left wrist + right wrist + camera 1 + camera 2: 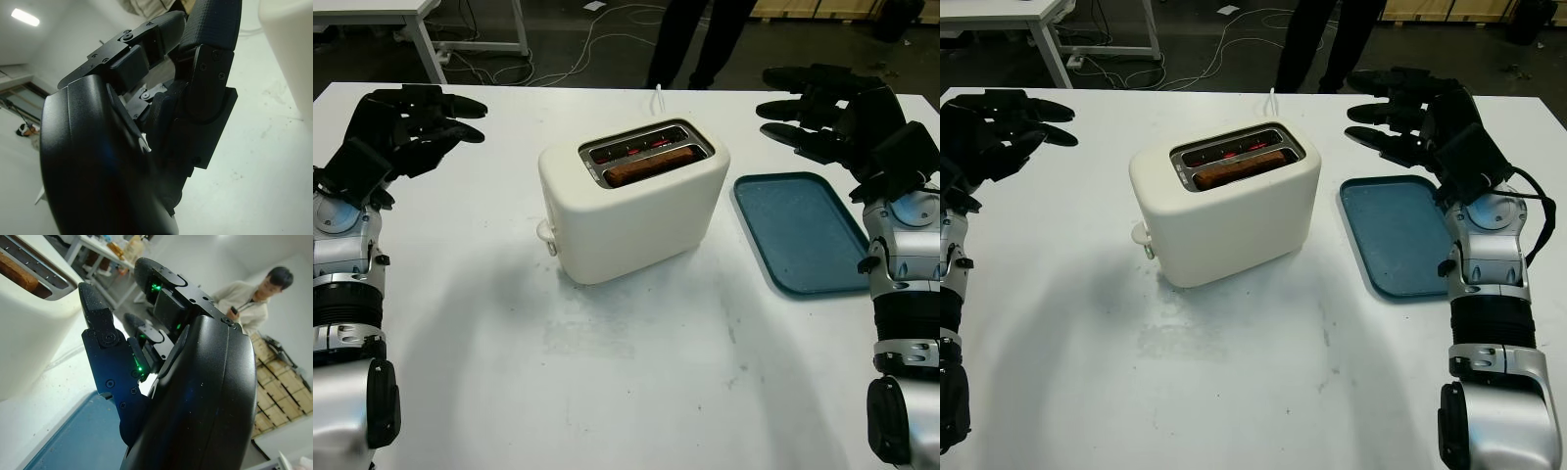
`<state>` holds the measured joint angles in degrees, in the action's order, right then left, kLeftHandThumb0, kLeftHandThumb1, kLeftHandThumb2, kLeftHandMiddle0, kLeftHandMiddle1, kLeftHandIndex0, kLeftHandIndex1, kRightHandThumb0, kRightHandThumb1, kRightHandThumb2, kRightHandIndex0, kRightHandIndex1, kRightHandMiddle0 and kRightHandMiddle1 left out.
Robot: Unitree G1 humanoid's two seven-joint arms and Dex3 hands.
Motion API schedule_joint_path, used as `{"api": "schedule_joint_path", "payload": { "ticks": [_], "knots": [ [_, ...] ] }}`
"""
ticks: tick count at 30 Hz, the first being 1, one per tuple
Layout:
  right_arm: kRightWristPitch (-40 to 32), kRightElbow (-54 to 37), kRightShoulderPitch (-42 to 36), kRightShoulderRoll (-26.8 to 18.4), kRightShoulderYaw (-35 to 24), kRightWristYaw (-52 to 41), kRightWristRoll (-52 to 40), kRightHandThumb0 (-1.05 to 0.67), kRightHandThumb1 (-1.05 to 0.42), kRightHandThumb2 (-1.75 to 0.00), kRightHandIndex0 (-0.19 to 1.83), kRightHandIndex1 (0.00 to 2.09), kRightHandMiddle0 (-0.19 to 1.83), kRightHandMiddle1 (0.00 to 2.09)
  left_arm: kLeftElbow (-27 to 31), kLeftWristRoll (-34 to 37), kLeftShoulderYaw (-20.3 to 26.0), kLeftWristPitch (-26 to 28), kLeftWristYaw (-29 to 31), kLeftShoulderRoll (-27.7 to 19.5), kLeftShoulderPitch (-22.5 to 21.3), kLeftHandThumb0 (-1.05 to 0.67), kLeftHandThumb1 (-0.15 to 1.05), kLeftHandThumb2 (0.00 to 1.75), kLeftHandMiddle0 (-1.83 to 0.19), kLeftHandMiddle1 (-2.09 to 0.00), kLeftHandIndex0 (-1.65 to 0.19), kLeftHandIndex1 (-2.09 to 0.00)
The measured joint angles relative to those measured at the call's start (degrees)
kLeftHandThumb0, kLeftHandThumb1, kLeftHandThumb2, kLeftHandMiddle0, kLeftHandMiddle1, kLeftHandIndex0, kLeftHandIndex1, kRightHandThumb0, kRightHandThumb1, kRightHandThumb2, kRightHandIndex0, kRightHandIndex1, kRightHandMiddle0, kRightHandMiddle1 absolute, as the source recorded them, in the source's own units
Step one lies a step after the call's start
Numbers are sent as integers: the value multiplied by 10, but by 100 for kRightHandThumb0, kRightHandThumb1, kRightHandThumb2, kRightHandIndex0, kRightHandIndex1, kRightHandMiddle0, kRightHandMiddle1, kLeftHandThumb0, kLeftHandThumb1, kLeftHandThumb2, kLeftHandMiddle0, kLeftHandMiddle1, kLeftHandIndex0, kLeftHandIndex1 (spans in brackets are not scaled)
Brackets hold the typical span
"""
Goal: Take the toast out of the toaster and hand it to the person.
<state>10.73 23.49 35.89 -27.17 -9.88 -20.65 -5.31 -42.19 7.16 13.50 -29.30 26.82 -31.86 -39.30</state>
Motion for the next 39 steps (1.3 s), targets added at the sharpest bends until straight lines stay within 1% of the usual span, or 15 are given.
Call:
{"api": "schedule_joint_path", "payload": {
  "ticks": [8,20,25,39],
  "knots": [
    [0,0,0,0,0,0,0,-32,-76,0,82,27,88,2,0,0,1,0,0,0,0,-105,92,11,-95,-55,-105,-23],
    [0,0,0,0,-1,-1,-2,-31,-75,0,84,26,88,1,1,-1,2,0,-4,0,0,-105,92,13,-94,-56,-105,-23],
    [1,1,-1,0,-5,-7,-6,-26,-76,0,83,25,89,1,1,-1,2,0,-4,2,0,-105,92,12,-95,-57,-105,-23],
    [7,16,-1,0,-8,-14,-5,-28,-76,0,86,23,90,1,9,0,2,1,1,8,5,-105,92,11,-95,-54,-106,-21]
  ]
}}
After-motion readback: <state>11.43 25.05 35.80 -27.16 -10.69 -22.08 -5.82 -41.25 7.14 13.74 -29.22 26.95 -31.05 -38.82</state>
